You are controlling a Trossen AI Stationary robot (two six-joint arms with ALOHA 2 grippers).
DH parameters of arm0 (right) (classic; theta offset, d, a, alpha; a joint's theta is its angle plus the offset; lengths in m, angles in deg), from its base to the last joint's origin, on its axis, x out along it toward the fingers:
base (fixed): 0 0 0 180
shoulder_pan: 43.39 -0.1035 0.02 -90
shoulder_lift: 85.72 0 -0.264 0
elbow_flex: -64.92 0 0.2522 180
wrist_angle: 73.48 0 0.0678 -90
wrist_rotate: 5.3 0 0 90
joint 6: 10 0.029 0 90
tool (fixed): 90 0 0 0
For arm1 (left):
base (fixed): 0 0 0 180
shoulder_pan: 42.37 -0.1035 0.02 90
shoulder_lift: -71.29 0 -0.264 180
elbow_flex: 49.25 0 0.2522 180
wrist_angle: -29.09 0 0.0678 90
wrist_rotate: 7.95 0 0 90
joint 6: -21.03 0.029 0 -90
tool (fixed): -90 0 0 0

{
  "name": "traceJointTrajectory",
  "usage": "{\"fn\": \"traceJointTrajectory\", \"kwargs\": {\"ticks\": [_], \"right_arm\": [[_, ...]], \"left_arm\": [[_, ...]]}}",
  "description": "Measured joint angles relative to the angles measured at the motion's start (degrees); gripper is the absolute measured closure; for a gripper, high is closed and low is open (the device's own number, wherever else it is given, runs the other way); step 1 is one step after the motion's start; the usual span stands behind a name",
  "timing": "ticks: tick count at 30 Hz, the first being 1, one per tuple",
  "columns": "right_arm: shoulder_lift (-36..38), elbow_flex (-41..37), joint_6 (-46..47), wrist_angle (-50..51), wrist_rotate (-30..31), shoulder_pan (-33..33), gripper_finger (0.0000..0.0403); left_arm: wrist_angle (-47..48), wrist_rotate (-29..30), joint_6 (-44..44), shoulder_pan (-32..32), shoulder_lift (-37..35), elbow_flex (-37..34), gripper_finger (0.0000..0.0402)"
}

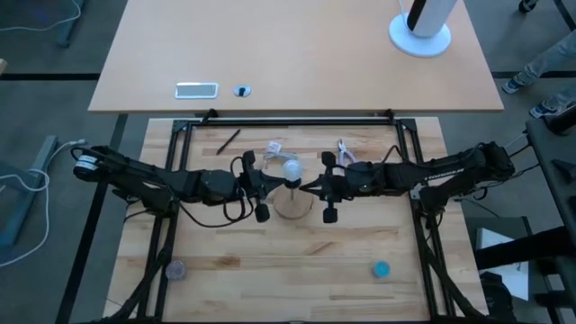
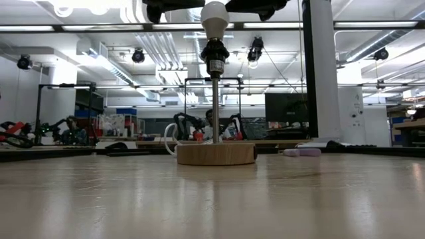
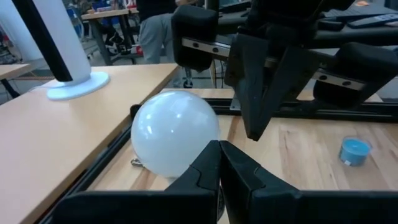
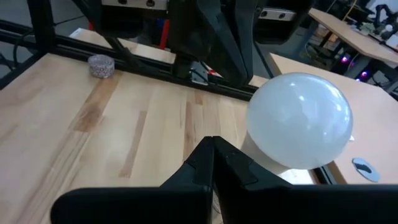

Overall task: Screw lightbulb
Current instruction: Remove the lightbulb from the brown lamp

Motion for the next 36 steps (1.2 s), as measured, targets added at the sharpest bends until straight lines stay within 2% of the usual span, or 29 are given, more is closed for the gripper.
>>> {"fn": "traceJointTrajectory", "kwargs": {"ticks": [11,18,21,27,36], "right_arm": [[0.0,0.0,0.1,-0.1,0.0,0.0,0.0403],[0.7,0.0,1.8,0.6,0.4,0.0,0.0403],[1.0,0.0,1.9,0.5,0.7,0.0,0.0403],[1.1,0.0,2.2,-0.3,11.2,0.0,0.0403],[1.1,0.0,2.9,-0.2,12.5,0.0,0.0403]], "left_arm": [[0.6,0.3,1.4,0.0,0.0,0.0,0.0401],[3.3,8.6,3.7,-0.2,0.0,0.0,0.0401],[3.4,9.5,5.3,-0.7,0.0,0.0,0.0401],[3.2,9.7,8.5,-1.8,0.8,0.0,0.0401],[3.1,7.2,8.5,-2.5,1.6,0.0,0.0401]]}}
